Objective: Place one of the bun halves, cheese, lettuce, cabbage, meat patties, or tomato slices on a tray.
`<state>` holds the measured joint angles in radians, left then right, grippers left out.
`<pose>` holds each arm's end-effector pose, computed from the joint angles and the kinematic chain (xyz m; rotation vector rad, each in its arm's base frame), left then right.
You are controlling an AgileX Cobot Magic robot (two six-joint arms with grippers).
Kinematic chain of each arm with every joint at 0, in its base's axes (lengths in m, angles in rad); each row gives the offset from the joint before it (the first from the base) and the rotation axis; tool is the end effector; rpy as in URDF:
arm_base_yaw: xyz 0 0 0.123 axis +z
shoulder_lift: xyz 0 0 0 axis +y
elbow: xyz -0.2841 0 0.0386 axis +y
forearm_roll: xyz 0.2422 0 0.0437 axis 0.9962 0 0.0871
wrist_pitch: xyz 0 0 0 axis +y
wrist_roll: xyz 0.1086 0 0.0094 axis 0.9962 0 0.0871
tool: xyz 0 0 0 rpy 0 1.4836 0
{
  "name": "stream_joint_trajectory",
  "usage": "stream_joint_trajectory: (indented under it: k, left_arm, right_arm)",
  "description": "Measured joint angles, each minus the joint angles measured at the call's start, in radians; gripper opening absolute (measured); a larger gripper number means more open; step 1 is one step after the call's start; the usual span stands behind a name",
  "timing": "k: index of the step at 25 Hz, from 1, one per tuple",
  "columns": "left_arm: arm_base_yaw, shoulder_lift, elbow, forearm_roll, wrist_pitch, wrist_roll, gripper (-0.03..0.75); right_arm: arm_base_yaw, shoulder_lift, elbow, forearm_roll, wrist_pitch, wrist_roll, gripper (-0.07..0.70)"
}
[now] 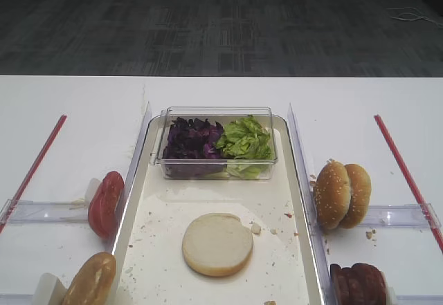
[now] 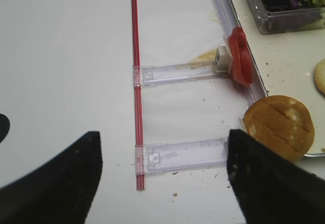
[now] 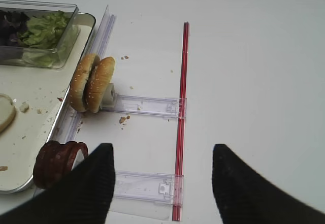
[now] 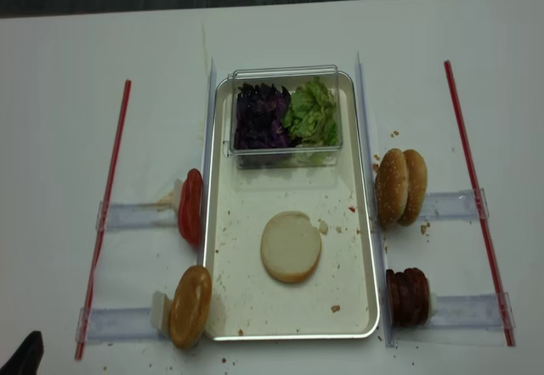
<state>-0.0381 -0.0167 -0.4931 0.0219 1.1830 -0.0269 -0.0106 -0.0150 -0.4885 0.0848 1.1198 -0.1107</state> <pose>-0.0038 0.0024 0.2528 0.0093 2.1566 -0.0110 0.0004 0.0083 0.2577 -0.1121 2.0939 0.0292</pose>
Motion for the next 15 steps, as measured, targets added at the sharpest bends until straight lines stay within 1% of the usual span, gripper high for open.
stream_joint_trajectory:
  k: [15]
  left_arm:
    - [0.000,0.000,0.000,0.000,0.000,0.000,0.510]
  right_arm:
    - [0.000,0.000,0.000,0.000,0.000,0.000,0.464]
